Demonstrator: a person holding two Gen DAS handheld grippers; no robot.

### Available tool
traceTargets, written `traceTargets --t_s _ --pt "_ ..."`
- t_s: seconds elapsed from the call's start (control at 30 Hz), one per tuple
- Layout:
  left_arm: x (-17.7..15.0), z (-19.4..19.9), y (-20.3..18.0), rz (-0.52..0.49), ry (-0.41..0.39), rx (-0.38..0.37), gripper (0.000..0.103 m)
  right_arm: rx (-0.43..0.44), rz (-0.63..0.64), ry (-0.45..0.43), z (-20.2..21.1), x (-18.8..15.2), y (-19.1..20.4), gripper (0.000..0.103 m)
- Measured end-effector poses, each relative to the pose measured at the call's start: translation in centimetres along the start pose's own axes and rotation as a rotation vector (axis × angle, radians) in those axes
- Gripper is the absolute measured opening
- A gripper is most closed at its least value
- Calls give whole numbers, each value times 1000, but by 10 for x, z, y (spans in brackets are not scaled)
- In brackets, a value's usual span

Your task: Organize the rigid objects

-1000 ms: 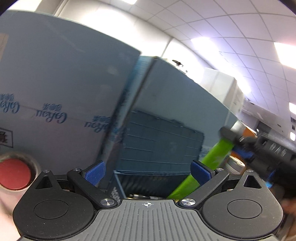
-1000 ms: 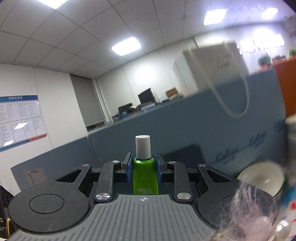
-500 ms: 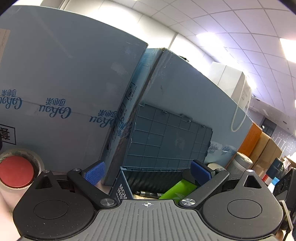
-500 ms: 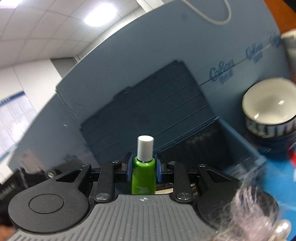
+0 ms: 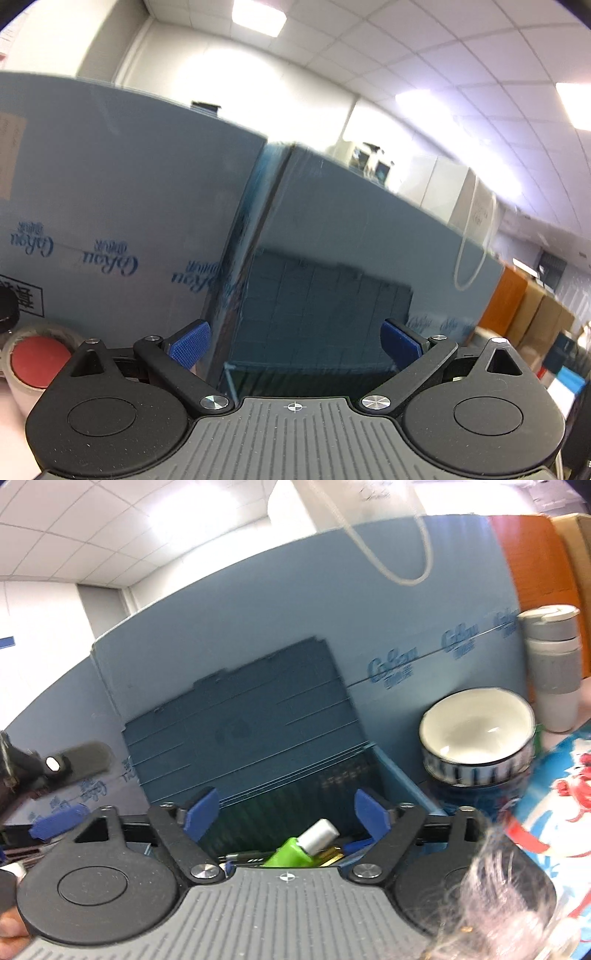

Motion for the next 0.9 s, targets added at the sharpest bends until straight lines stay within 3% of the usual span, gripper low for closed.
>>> traceTargets --t_s 0.2,0.33,0.43,0.57,0.63,0.8,0.9 --pt "7 26 -23 6 -146 75 103 -36 -60 -193 52 8 -28 100" --pt "-5 40 -20 104 -90 133 103 -60 -74 -291 78 3 -43 103" --pt "-17 56 -18 104 -131 183 103 -87 -46 -366 93 -7 -48 103" --pt "-35 72 -19 -45 -243 259 103 -122 63 -440 101 -22 -49 103" --pt "-42 70 -22 -129 -245 274 103 -144 131 -463 100 -27 -47 103" --pt "-62 46 -33 -319 -217 251 103 -168 238 -533 92 -31 -45 103" --pt "-68 42 -35 -363 -261 224 103 -172 293 -575 90 -29 -42 103"
Point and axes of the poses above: each gripper's, at about its wrist camera, not at the fingertips, and z roughly against the way its jaws point, y to its left, x to its top, the point moved 7 cm from there along -z, roughly the way its jaws point, and after that the axes turned 14 degrees about -x, right-handed, at the moved point
